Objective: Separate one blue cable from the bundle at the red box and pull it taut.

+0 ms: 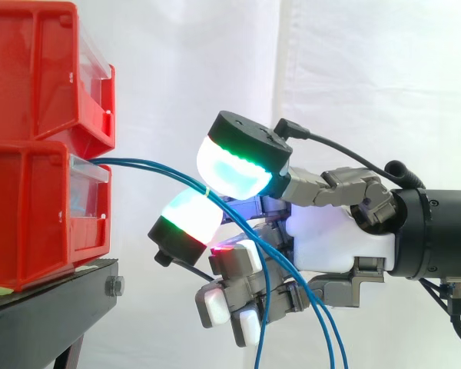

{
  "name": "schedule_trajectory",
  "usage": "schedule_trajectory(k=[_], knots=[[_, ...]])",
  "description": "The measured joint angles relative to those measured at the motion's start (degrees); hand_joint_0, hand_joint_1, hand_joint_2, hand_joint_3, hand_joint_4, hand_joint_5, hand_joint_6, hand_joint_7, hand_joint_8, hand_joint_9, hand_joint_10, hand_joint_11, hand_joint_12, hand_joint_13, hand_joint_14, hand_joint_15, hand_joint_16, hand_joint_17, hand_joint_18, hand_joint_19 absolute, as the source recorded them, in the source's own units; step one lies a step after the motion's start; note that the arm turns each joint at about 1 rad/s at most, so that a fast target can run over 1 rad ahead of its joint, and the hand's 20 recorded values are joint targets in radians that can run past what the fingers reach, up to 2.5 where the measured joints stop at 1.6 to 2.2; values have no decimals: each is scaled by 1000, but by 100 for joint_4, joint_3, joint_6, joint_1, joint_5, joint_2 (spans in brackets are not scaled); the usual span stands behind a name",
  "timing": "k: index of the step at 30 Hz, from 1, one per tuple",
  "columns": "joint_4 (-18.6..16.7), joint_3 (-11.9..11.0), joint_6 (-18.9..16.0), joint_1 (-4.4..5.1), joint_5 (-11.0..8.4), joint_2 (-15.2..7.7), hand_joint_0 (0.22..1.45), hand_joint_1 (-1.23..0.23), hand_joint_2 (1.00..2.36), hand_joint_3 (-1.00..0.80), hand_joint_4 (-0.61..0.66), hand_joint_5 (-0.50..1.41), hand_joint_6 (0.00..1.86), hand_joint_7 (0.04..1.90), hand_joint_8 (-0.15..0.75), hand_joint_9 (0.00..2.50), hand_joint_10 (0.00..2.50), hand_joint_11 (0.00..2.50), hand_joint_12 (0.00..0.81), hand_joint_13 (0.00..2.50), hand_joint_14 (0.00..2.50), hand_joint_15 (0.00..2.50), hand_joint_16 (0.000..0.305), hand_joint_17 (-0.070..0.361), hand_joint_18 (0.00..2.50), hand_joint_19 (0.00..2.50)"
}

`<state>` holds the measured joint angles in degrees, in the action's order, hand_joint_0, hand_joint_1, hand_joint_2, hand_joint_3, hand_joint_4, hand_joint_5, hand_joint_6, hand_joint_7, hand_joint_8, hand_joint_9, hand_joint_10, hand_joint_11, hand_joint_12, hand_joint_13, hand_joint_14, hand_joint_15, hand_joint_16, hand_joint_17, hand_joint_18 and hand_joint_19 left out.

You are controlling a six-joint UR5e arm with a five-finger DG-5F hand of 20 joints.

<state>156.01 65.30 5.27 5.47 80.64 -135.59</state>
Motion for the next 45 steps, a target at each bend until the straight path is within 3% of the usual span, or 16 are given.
schedule_trajectory(k=[6, 9, 14, 20, 24, 27, 31, 39, 45], knots=[[0, 0, -2, 5, -7, 0, 560, -678, 1000, -500, 123, -173, 824, 1031, 302, 1116, 23, 1031, 373, 930, 26, 743, 51, 116, 851, 830], [4, 0, -6, 6, -6, -1, 603, -660, 1000, -500, 119, -170, 818, 1047, 296, 1116, 24, 1028, 367, 927, 27, 743, 50, 113, 841, 830], [15, 0, -11, 6, -5, 0, 625, -745, 1016, -283, 53, -179, 832, 1113, 299, 1110, 24, 1044, 368, 932, 25, 746, 50, 113, 847, 822], [17, -5, -16, 6, -8, 0, 606, -770, 1022, -164, 25, -181, 876, 1094, 301, 1116, 25, 1046, 366, 931, 27, 748, 50, 113, 851, 839], [18, -5, -21, 8, -12, 1, 600, -638, 1011, -226, 57, -171, 880, 1095, 339, 1192, 22, 1048, 402, 957, 25, 747, 57, 129, 887, 859], [18, -6, -51, 14, -18, 0, 587, -491, 1010, -370, 97, -173, 854, 1064, 308, 1170, 25, 1062, 379, 921, 25, 768, 52, 116, 811, 895], [15, -7, -167, 33, -34, 0, 559, -440, 1003, -451, 113, -161, 794, 1068, 315, 1180, 24, 1057, 387, 932, 26, 766, 53, 119, 824, 899], [10, -7, -398, 42, -31, -2, 536, -584, 1001, -482, 119, -146, 695, 1138, 319, 1175, 24, 1075, 392, 947, 26, 766, 55, 123, 842, 881], [14, -3, -461, 11, 1, -2, 532, -718, 1000, -500, 126, -178, 702, 1079, 307, 1124, 23, 1121, 389, 975, 25, 787, 55, 125, 863, 848]])
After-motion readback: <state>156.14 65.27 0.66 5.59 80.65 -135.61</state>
